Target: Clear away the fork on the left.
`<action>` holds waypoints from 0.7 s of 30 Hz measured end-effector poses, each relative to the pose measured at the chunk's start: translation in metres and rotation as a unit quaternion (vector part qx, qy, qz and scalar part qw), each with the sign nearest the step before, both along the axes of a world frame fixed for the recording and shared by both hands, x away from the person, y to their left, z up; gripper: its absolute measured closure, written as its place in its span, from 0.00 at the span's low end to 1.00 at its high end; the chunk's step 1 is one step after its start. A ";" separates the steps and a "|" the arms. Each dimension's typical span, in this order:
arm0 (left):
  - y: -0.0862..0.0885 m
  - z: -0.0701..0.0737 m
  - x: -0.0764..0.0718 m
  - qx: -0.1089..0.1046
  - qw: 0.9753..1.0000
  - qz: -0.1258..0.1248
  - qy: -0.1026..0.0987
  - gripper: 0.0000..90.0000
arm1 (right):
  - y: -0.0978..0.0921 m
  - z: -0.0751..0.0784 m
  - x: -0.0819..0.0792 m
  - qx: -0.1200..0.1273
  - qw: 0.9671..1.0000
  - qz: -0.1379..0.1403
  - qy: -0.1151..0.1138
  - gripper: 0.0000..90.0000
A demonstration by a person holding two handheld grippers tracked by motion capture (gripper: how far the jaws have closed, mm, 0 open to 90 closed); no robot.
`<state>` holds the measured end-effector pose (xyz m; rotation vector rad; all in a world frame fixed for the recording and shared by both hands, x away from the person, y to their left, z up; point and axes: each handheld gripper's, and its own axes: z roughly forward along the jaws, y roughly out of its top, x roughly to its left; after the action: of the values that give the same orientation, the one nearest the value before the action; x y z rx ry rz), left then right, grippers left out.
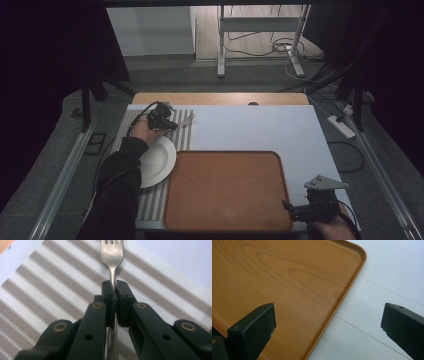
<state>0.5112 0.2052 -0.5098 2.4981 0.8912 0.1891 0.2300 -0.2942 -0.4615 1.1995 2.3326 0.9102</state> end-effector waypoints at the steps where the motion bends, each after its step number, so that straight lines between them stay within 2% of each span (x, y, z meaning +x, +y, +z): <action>1: -0.003 0.002 -0.001 0.000 1.000 -0.002 -0.001 0.96 | 0.000 0.000 0.000 0.000 1.000 0.000 0.000 0.00; 8: -0.021 0.007 -0.005 -0.006 1.000 -0.011 0.004 0.96 | 0.000 0.000 0.000 0.001 1.000 0.002 -0.001 0.00; 16: -0.037 0.010 -0.009 0.011 1.000 -0.024 0.015 0.96 | 0.001 0.000 0.000 -0.002 1.000 0.004 0.001 0.00; 20: -0.040 0.012 -0.011 0.011 0.999 -0.027 0.013 0.96 | 0.001 0.000 0.000 -0.001 1.000 0.005 0.001 0.00; 21: -0.041 0.013 -0.012 0.006 1.000 -0.027 0.012 0.96 | 0.001 0.000 0.000 -0.002 1.000 0.005 0.001 0.00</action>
<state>0.4994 0.1639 -0.4965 2.5370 0.8337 0.1471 0.2303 -0.2932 -0.4620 1.1889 2.3431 0.9090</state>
